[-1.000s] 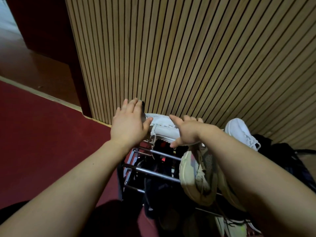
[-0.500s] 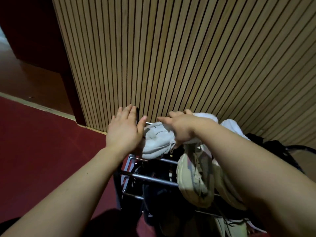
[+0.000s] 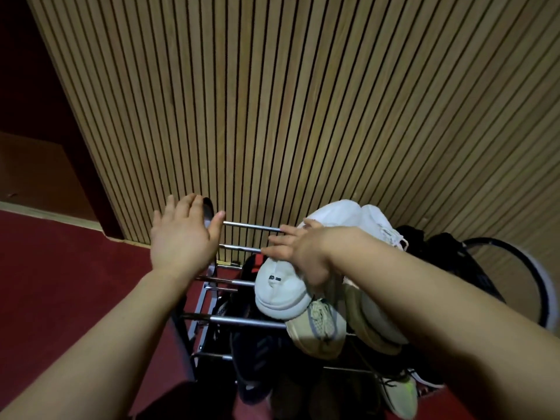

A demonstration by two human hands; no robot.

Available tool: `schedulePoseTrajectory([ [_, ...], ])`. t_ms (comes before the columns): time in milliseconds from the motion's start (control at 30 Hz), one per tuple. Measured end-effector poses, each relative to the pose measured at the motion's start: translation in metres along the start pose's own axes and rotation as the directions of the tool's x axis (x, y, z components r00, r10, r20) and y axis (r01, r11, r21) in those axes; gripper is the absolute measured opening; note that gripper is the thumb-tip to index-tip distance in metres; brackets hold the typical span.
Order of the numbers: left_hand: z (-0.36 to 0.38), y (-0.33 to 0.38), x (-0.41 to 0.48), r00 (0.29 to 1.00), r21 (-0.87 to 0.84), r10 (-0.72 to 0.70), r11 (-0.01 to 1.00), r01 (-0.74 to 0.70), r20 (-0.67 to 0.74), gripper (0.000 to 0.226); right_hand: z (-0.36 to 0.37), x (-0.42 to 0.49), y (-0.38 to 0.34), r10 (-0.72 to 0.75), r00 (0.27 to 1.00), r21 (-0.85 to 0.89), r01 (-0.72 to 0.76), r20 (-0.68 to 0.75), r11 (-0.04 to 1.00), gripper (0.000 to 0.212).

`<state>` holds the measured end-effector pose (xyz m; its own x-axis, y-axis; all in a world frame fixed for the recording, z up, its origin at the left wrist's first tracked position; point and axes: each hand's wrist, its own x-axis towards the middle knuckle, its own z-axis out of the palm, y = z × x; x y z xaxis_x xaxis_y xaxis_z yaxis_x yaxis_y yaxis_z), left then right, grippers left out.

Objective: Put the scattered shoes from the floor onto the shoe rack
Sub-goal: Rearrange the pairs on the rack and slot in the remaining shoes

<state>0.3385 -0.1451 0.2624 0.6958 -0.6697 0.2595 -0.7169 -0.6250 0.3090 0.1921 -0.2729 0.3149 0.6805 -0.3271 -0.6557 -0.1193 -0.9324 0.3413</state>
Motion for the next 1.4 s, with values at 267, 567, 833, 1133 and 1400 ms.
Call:
schedulePoseTrajectory([
  [267, -0.001, 0.004, 0.004, 0.999, 0.111, 0.037, 0.993, -0.037, -0.002, 0.064, 0.001, -0.032, 0.000, -0.118, 0.974, -0.264, 0.064, -0.194, 0.962, 0.076],
  [567, 0.007, 0.071, -0.054, 0.822, -0.430, 0.364, 0.888, -0.164, 0.439, 0.087, 0.113, -0.079, -0.001, 0.404, 0.857, 0.528, -0.193, -0.320, 0.827, 0.078],
  [833, 0.041, 0.115, -0.101, 0.831, -0.453, 0.337, 0.884, -0.117, 0.442, 0.109, 0.178, -0.076, -0.033, 0.794, 0.540, 0.949, 0.032, -0.279, 0.312, 0.079],
  [1133, 0.050, 0.124, -0.121, 0.969, -0.574, 0.205, 0.814, -0.091, 0.138, 0.075, 0.198, -0.062, -0.031, 0.756, 0.555, 0.913, 0.018, -0.348, 0.407, 0.077],
  [1400, 0.012, 0.059, -0.116, 0.995, -0.357, 0.093, 0.931, -0.077, 0.028, 0.063, 0.173, -0.072, -0.037, 0.878, 0.394, 0.960, 0.040, -0.272, 0.279, 0.082],
])
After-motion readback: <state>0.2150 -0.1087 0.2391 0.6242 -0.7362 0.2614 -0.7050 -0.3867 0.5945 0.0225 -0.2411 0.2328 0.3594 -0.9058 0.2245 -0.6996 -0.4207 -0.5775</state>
